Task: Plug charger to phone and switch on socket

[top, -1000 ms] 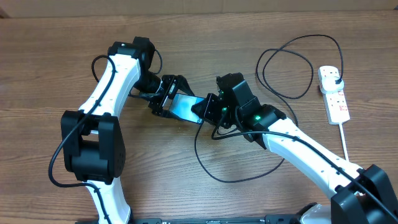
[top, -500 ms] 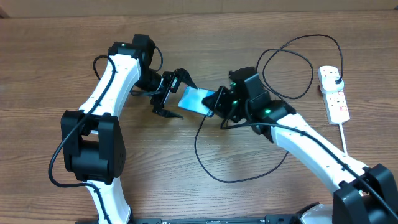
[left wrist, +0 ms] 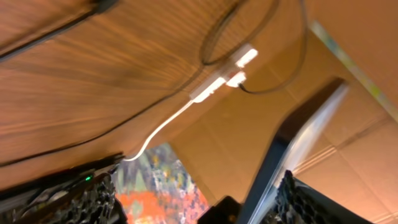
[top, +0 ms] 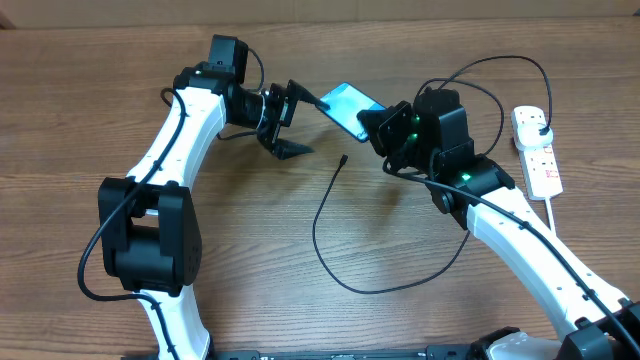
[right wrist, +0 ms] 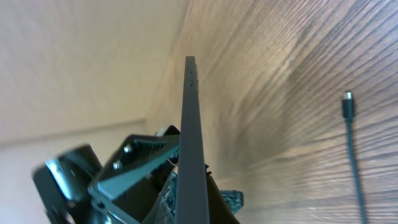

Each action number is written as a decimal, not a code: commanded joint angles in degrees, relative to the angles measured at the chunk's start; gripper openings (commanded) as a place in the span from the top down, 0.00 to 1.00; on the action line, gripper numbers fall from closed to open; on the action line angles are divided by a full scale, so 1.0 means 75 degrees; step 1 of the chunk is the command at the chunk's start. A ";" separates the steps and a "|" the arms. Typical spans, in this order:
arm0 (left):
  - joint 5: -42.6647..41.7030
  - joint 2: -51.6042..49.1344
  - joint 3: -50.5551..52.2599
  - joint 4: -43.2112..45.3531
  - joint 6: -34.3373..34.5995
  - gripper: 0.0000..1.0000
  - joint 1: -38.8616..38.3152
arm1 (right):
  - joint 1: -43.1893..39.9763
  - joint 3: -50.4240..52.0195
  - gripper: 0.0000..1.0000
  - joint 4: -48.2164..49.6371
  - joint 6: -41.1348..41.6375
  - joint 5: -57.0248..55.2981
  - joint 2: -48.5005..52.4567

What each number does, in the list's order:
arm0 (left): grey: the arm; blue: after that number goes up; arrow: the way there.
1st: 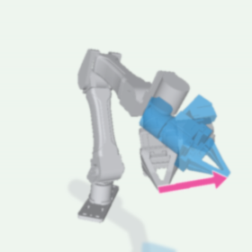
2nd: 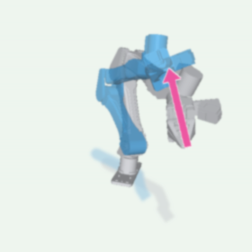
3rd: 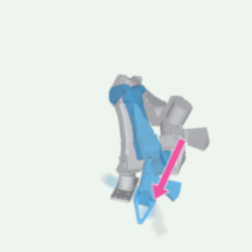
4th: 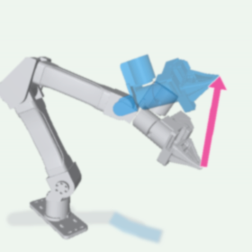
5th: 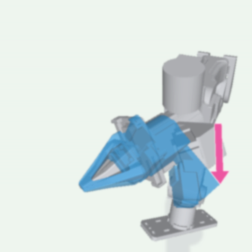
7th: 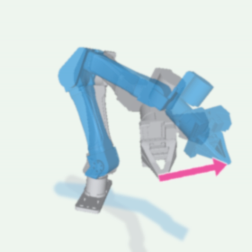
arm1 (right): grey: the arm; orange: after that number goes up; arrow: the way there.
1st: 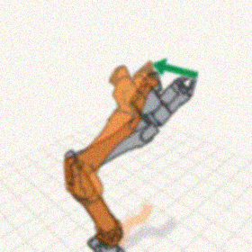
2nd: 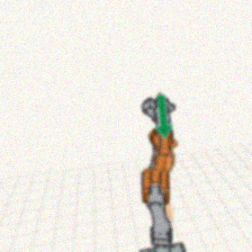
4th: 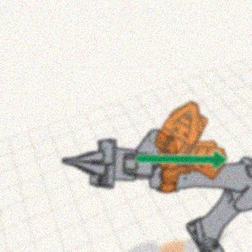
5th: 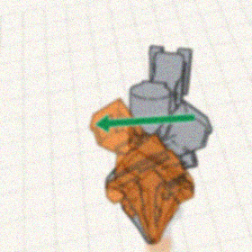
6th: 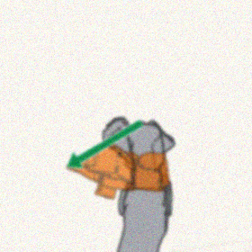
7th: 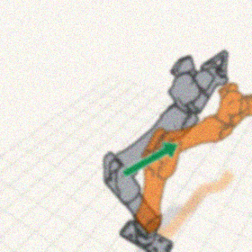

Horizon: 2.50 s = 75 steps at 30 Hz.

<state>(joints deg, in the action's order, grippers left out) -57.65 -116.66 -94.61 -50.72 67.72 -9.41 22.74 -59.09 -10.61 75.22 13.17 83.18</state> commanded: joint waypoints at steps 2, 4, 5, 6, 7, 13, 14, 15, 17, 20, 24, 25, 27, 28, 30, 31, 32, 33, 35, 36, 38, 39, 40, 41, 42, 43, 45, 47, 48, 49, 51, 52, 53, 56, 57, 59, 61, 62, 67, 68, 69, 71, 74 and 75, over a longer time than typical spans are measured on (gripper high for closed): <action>-0.0874 0.0006 -0.0020 0.1093 0.0609 0.22 -0.0067 | 0.0006 -0.0137 0.96 0.0507 0.1553 -0.0431 -0.0268; -0.0871 0.0006 -0.0020 0.1422 0.0533 0.21 -0.0099 | 0.0009 -0.0137 0.96 0.0612 0.1746 -0.0405 -0.0268; -0.0871 0.0006 -0.0020 0.1635 0.0408 0.21 -0.0119 | 0.0009 -0.0137 0.96 0.0615 0.1839 -0.0408 -0.0268; -0.0871 0.0006 -0.0020 0.1880 0.0300 0.21 -0.0146 | 0.0009 -0.0137 0.96 0.0641 0.1903 -0.0408 -0.0268; -0.0871 0.0006 -0.0020 0.2159 0.0172 0.22 -0.0169 | 0.0009 -0.0137 0.96 0.0679 0.1918 -0.0408 -0.0268; -0.0863 0.0006 -0.0020 0.3765 0.0111 0.51 -0.0361 | 0.0009 -0.0137 0.96 0.0778 0.1938 -0.0408 -0.0268; -0.0863 0.0006 -0.0020 0.3972 0.0259 0.52 -0.0393 | 0.0009 -0.0137 0.96 0.0778 0.1976 -0.0408 -0.0268; -0.0863 0.0006 -0.0020 0.4112 0.0431 0.53 -0.0414 | 0.0009 -0.0137 0.96 0.0781 0.2014 -0.0408 -0.0268; -0.0851 0.0006 -0.0020 0.4185 0.0863 0.55 -0.0452 | 0.0009 -0.0137 0.96 0.0781 0.2200 -0.0411 -0.0268; -0.0839 0.0006 -0.0020 0.4173 0.1428 0.63 -0.0481 | 0.0015 -0.0137 0.96 0.0831 0.2474 -0.0443 -0.0268; -0.0839 0.0006 -0.0020 0.4176 0.1985 0.68 -0.0548 | 0.0090 -0.0137 0.96 0.1020 0.2827 -0.0574 -0.0265; -0.0839 0.0006 -0.0020 0.4176 0.2078 0.69 -0.0568 | 0.0128 -0.0137 0.96 0.1037 0.2946 -0.0653 -0.0265; -0.0839 0.0006 -0.0020 0.4176 0.2183 0.75 -0.0624 | 0.0224 -0.0137 0.96 0.1052 0.3098 -0.0796 -0.0265; -0.0833 0.0006 -0.0020 0.4179 0.2183 0.78 -0.0650 | 0.0268 -0.0137 0.96 0.1055 0.3156 -0.0828 -0.0262; -0.0778 0.0006 -0.0020 0.4176 0.2177 0.79 -0.0708 | 0.0358 -0.0137 0.96 0.1134 0.3206 -0.0901 -0.0259; -0.0769 0.0006 -0.0020 0.4176 0.2177 0.80 -0.0731 | 0.0379 -0.0137 0.96 0.1134 0.3206 -0.0930 -0.0259; -0.0723 0.0006 -0.0020 0.4176 0.2218 0.84 -0.0752 | 0.0405 -0.0137 0.96 0.1119 0.3206 -0.0947 -0.0259; -0.0717 0.0006 -0.0020 0.4176 0.2238 0.89 -0.0752 | 0.0405 -0.0137 0.96 0.1037 0.3209 -0.0947 -0.0259; -0.0711 0.0006 -0.0020 0.4176 0.2238 0.93 -0.0752 | 0.0405 -0.0137 0.96 0.0982 0.3206 -0.0947 -0.0259; -0.0711 0.0006 -0.0020 0.4176 0.2238 0.94 -0.0752 | 0.0405 -0.0137 0.96 0.0976 0.3206 -0.0944 -0.0259; -0.0697 0.0006 -0.0020 0.4176 0.2238 0.96 -0.0752 | 0.0405 -0.0137 0.96 0.0979 0.3206 -0.0935 -0.0259; -0.0688 0.0006 -0.0020 0.4176 0.2241 0.96 -0.0752 | 0.0405 -0.0137 0.96 0.0982 0.3206 -0.0924 -0.0259; -0.0691 0.0006 -0.0020 0.4176 0.2299 0.96 -0.0752 | 0.0405 -0.0137 0.96 0.0982 0.3206 -0.0921 -0.0259; -0.0697 0.0006 -0.0020 0.4176 0.2393 0.96 -0.0752 | 0.0405 -0.0137 0.96 0.0979 0.3206 -0.0921 -0.0259; -0.0699 0.0006 -0.0020 0.4176 0.2480 0.96 -0.0752 | 0.0405 -0.0137 0.96 0.0979 0.3206 -0.0921 -0.0259; -0.0697 0.0006 -0.0020 0.4176 0.2538 0.96 -0.0752 | 0.0405 -0.0137 0.96 0.0982 0.3206 -0.0918 -0.0259; -0.0691 0.0006 -0.0020 0.4176 0.2637 0.96 -0.0746 | 0.0405 -0.0137 0.96 0.0988 0.3206 -0.0886 -0.0259; -0.0691 0.0006 -0.0020 0.4179 0.2632 0.96 -0.0746 | 0.0405 -0.0137 0.96 0.0988 0.3203 -0.0886 -0.0259; -0.0691 0.0006 -0.0020 0.4179 0.2626 0.96 -0.0743 | 0.0405 -0.0137 0.96 0.0985 0.3203 -0.0877 -0.0259; -0.0688 0.0006 -0.0020 0.4179 0.2608 0.96 -0.0743 | 0.0405 -0.0137 0.96 0.0985 0.3200 -0.0845 -0.0259; -0.0694 0.0006 -0.0020 0.4179 0.2157 0.96 -0.0743 | 0.0405 -0.0137 0.94 0.0988 0.3200 -0.0746 -0.0259; -0.0694 0.0006 -0.0020 0.4176 0.1827 0.96 -0.0743 | 0.0405 -0.0137 0.92 0.0985 0.3197 -0.0743 -0.0259; -0.0691 0.0006 -0.0020 0.4173 0.1574 0.96 -0.0743 | 0.0405 -0.0137 0.91 0.0982 0.3194 -0.0743 -0.0259; -0.0664 0.0006 -0.0020 0.4173 0.1221 0.96 -0.0743 | 0.0405 -0.0137 0.79 0.0982 0.3165 -0.0746 -0.0259; -0.0659 0.0006 -0.0020 0.4176 0.1221 0.96 -0.0743 | 0.0405 -0.0137 0.75 0.0982 0.3165 -0.0743 -0.0259; -0.0632 0.0006 -0.0020 0.4176 0.1221 0.96 -0.0740 | 0.0405 -0.0137 0.68 0.0982 0.3165 -0.0743 -0.0259; -0.0609 0.0006 -0.0020 0.4176 0.1204 0.96 -0.0731 | 0.0405 -0.0137 0.63 0.0979 0.3159 -0.0743 -0.0259; -0.0606 0.0006 -0.0020 0.4176 0.1137 0.96 -0.0726 | 0.0405 -0.0137 0.60 0.0979 0.3104 -0.0743 -0.0259; -0.0979 0.0006 -0.0020 0.4173 0.0085 0.96 -0.0592 | 0.0283 -0.0137 0.51 0.0935 0.1985 -0.0667 -0.0262; -0.1174 0.0006 -0.0020 0.4173 -0.0239 0.96 -0.0533 | 0.0195 -0.0137 0.49 0.0836 0.1559 -0.0548 -0.0262; -0.1326 0.0006 -0.0020 0.4173 -0.0522 0.96 -0.0481 | 0.0102 -0.0137 0.48 0.0705 0.1236 -0.0434 -0.0262; -0.1716 0.0006 -0.0020 0.4170 -0.1172 0.96 -0.0332 | -0.0157 -0.0137 0.45 0.0233 0.0609 -0.0195 -0.0265; -0.2463 0.0006 -0.0020 0.4170 -0.2020 0.96 -0.0096 | -0.0624 -0.0137 0.44 -0.0627 -0.0405 0.0187 -0.0262; -0.2713 0.0006 -0.0020 0.4170 -0.2247 0.96 -0.0017 | -0.0793 -0.0137 0.44 -0.0903 -0.0772 0.0341 -0.0262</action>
<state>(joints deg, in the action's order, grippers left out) -68.20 -116.66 -94.41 -19.75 61.45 -11.84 20.27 -59.16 -14.22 81.67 12.01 82.85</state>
